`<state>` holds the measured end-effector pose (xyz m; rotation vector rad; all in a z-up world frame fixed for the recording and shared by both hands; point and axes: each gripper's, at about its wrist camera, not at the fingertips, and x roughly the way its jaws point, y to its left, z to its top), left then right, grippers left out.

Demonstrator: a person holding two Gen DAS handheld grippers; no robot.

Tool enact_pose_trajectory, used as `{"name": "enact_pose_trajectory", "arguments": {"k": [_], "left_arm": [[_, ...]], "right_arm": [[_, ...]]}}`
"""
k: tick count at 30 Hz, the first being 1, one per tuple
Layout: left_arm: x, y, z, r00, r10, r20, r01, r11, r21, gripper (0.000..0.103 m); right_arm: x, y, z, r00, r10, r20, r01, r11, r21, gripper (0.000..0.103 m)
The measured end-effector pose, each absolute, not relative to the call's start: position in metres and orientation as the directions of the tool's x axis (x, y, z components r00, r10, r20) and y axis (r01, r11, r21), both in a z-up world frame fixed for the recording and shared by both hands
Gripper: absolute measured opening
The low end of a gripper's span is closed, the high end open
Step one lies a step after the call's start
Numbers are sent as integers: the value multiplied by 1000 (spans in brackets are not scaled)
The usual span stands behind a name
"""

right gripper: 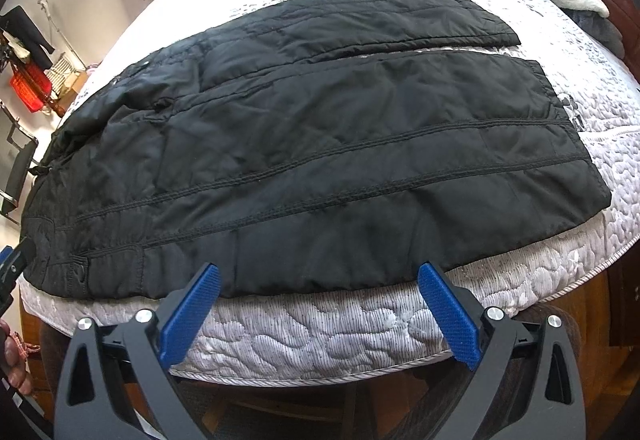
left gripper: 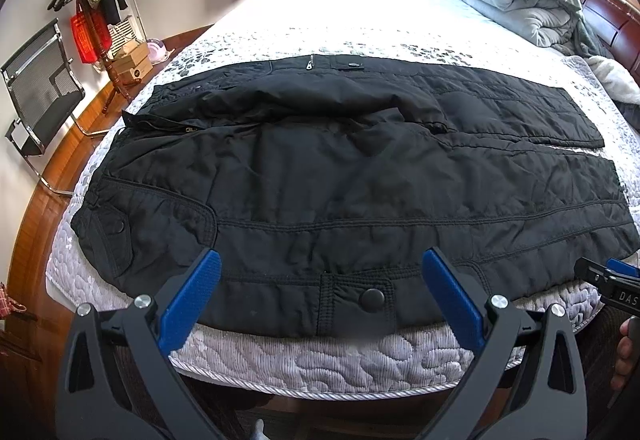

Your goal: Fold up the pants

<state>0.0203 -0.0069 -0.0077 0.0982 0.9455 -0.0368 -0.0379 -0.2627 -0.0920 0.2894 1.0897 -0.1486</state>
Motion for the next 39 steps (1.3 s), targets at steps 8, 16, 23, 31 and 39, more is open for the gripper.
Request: {"name": "enact_pose_trajectory", "arguments": {"k": [8, 16, 23, 31, 39], "left_arm": [[41, -6, -8, 535, -41, -844, 96, 995, 12, 100], [120, -12, 10, 523, -14, -852, 65, 998, 23, 100], [222, -27, 16, 446, -74, -892, 102, 994, -31, 100], [336, -64, -13, 382, -59, -922, 157, 988, 2, 100], [413, -84, -52, 311, -81, -947, 144, 989, -37, 100]], "right_arm": [[-19, -263, -82, 480, 57, -876, 184, 969, 163, 99], [55, -278, -43, 537, 134, -833, 76, 976, 206, 99], [169, -283, -28, 508, 275, -816, -150, 961, 231, 99], [288, -295, -55, 379, 434, -818, -321, 890, 324, 99], [359, -296, -76, 296, 480, -826, -427, 840, 335, 99]]}}
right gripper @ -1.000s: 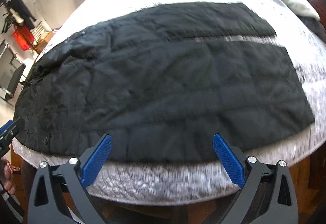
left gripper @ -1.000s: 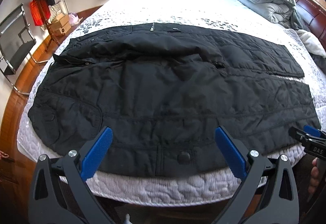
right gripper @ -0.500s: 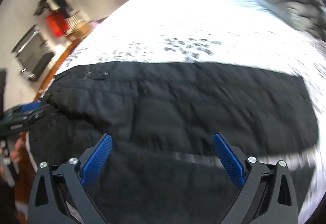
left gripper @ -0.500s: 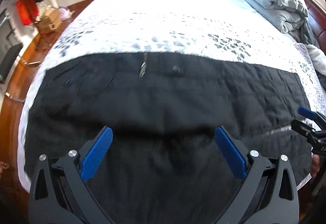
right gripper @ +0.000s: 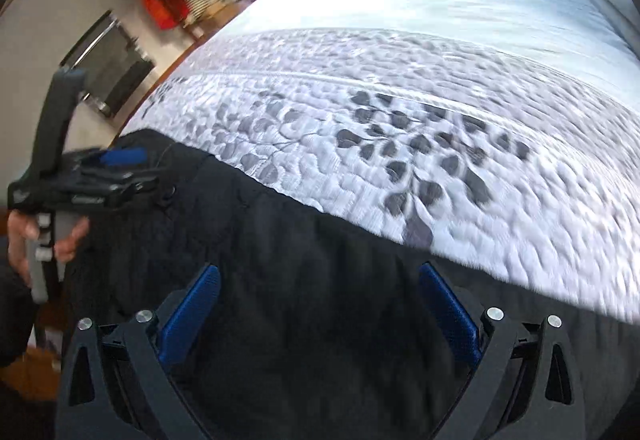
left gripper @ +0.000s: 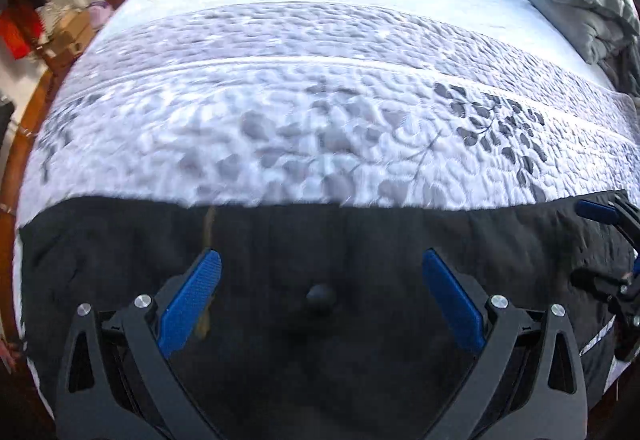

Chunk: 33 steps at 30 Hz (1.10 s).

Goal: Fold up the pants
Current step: 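Move both tools to the pants waistband and grasp its edge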

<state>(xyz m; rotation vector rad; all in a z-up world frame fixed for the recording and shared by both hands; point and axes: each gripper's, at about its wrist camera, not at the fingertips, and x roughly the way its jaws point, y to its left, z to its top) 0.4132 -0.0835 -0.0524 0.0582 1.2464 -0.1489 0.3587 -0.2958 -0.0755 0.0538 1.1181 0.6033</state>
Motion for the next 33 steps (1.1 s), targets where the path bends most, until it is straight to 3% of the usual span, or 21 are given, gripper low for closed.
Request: {"name": "enact_pose_trajectory", "arguments": {"k": [6, 14, 19, 21, 24, 25, 26, 29, 33], "left_arm": [[439, -96, -64, 285, -111, -952, 180, 982, -60, 100], [456, -115, -69, 294, -187, -938, 449, 893, -37, 100], [458, -128, -85, 212, -246, -946, 536, 838, -98, 100], [455, -136, -91, 199, -253, -947, 574, 813, -97, 100], [450, -144, -95, 187, -270, -945, 618, 780, -100, 100], [448, -150, -97, 181, -278, -943, 641, 761, -101, 100], [447, -152, -97, 182, -279, -943, 658, 747, -94, 100], [443, -159, -94, 202, -288, -936, 716, 696, -60, 100], [448, -170, -94, 174, -307, -936, 772, 632, -64, 100]], "right_arm": [[387, -283, -93, 188, 525, -830, -510, 774, 374, 99], [400, -265, -110, 57, 516, -855, -624, 687, 373, 99], [405, -258, -125, 52, 520, -853, -628, 680, 377, 98], [404, -259, -125, 75, 518, -852, -629, 688, 363, 85], [402, -261, -123, 122, 481, -868, -654, 697, 294, 46], [402, -264, -122, 111, 498, -860, -656, 687, 314, 25], [402, -266, -121, 101, 511, -853, -652, 682, 332, 19], [394, -270, -115, 115, 521, -846, -677, 664, 316, 9], [389, -277, -108, 143, 547, -825, -685, 657, 317, 8]]}}
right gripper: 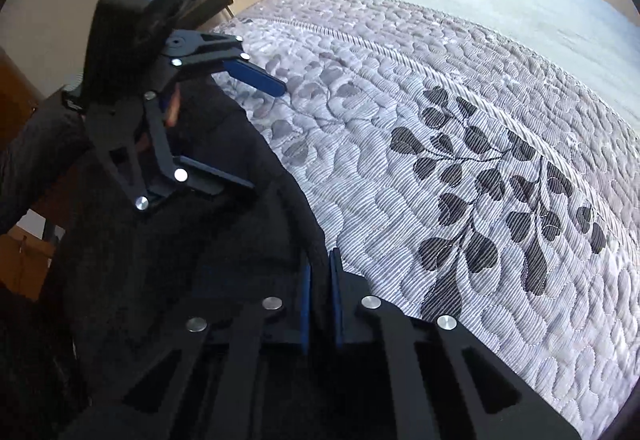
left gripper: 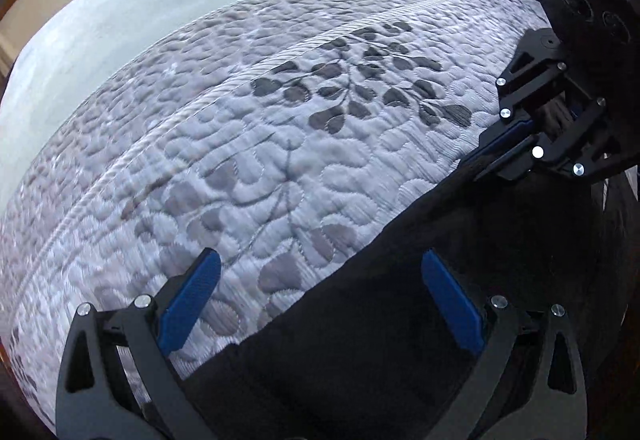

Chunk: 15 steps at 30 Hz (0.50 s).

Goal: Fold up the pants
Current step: 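Move both tools to the pants waistband and grasp its edge, then lift the waistband with both grippers and fold it over toward the hems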

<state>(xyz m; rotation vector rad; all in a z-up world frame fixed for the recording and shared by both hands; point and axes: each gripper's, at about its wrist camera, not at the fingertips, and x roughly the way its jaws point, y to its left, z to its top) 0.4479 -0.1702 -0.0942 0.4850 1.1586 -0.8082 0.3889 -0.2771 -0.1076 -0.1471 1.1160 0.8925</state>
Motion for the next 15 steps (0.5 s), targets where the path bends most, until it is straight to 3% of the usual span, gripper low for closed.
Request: {"name": "enact_pose_trajectory", "arguments": {"k": [9, 13, 14, 15], "left_arm": [[455, -194, -103, -94, -420, -902, 833, 463, -303, 100], [446, -199, -104, -153, -407, -901, 839, 428, -336, 99], [443, -200, -104, -155, -402, -902, 840, 427, -335, 95], [441, -200, -105, -157, -397, -904, 842, 425, -332, 74]], "right_arm": [[381, -290, -92, 199, 621, -758, -693, 636, 339, 8], [377, -296, -87, 227, 632, -741, -688, 642, 337, 8], [376, -295, -86, 232, 633, -739, -686, 645, 337, 8], [375, -296, -85, 240, 633, -736, -683, 649, 335, 8]]}}
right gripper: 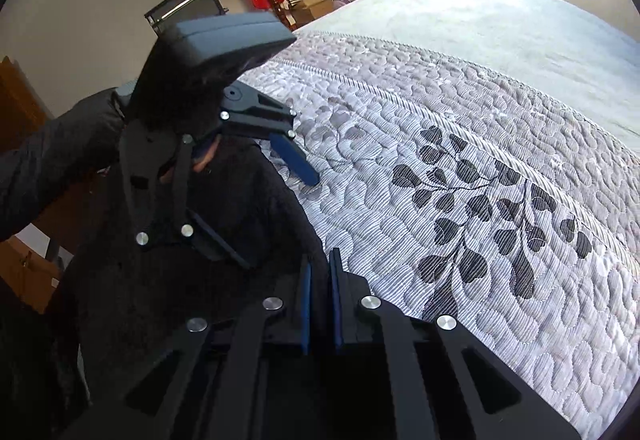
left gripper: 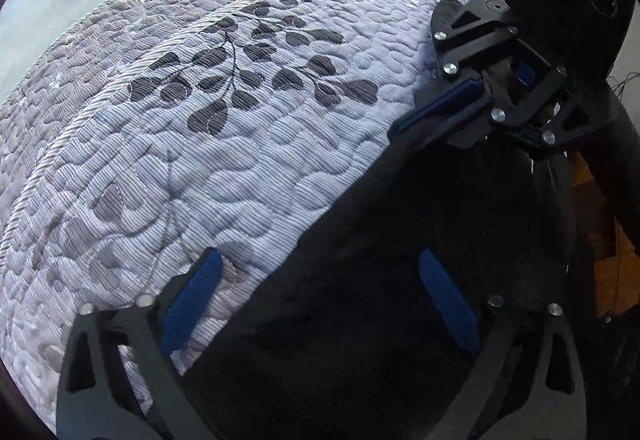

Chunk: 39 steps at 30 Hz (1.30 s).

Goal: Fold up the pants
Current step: 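Lift the waistband with both grippers and fold it over toward the hems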

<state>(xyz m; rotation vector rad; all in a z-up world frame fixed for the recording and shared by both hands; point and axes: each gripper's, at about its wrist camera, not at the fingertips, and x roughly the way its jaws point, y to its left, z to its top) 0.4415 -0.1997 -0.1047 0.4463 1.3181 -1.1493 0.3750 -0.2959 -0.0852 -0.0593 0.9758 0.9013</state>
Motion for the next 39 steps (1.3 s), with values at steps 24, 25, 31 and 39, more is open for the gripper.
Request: {"name": "enact_pose_trajectory", "arguments": {"k": [24, 25, 31, 39], "left_arm": [[340, -160, -22, 154, -386, -910, 748, 647, -148, 7], [331, -158, -19, 168, -388, -906, 742, 655, -143, 7], [282, -145, -12, 220, -393, -893, 704, 697, -134, 7], [225, -132, 5, 267, -418, -868, 674, 725, -142, 7]], "right_arm": [[277, -290, -36, 465, 576, -672, -533, 789, 307, 9], [269, -289, -34, 471, 571, -673, -527, 794, 305, 9], [220, -280, -27, 490, 559, -669, -511, 806, 300, 10], [154, -272, -17, 522, 568, -636, -504, 807, 307, 10]]}}
